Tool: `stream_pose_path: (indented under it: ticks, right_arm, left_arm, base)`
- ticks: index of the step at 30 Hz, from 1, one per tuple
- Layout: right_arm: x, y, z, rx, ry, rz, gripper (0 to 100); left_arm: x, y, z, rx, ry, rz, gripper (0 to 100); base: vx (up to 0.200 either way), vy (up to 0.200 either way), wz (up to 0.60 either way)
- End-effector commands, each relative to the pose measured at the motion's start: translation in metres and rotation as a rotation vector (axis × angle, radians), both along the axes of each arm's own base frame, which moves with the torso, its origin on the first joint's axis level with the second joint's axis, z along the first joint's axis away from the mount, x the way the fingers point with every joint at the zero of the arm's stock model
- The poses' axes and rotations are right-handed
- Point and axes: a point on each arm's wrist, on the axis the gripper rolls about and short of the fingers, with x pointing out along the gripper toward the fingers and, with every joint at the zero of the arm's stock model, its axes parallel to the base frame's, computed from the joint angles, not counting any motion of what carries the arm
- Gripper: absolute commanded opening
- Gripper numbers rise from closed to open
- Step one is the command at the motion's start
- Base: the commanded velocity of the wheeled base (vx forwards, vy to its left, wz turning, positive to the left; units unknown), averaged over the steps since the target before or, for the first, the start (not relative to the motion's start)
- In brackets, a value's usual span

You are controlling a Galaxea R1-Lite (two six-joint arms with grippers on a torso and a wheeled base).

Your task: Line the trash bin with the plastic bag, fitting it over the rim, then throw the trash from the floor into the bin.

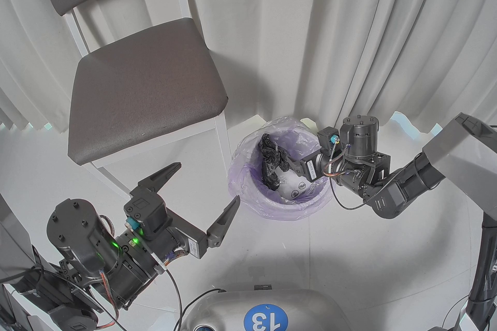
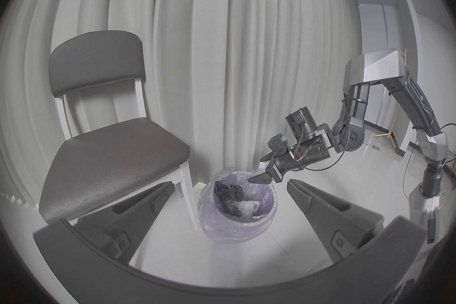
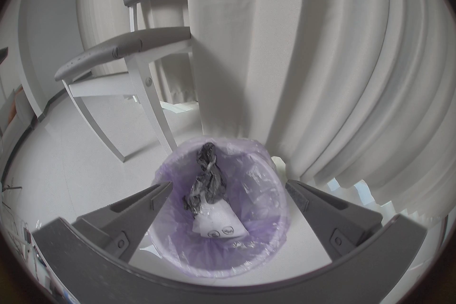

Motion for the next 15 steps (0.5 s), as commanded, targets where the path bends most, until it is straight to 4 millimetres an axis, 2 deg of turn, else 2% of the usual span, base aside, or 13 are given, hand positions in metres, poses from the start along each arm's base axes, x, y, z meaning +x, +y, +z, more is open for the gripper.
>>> stream_pose_path:
  ticks: [1,6,7,9,15]
  right_arm:
    - [-0.002,-0.007,0.003,-0.017,-0.001,-0.013,100]
    - [-0.007,-0.037,0.001,-0.123,0.039,-0.047,100]
    - [-0.008,-0.038,0.001,-0.127,0.041,-0.048,100]
    - [-0.018,-0.058,0.001,-0.186,0.079,-0.067,100]
    - [-0.036,-0.081,-0.004,-0.200,0.115,-0.098,100]
  left_arm:
    - [0.002,-0.001,-0.003,0.007,0.000,0.006,100]
    - [0.007,-0.002,-0.012,0.032,0.027,0.029,100]
    - [0.008,-0.002,-0.013,0.034,0.028,0.029,100]
    - [0.009,-0.003,-0.022,0.060,0.056,0.044,100]
    - [0.012,-0.004,-0.043,0.126,0.123,0.053,100]
  base:
    - [0.000,0.000,0.00]
    - [0.000,0.000,0.00]
    - [0.000,0.000,0.00]
    - [0.000,0.000,0.00]
    - [0.000,0.000,0.00]
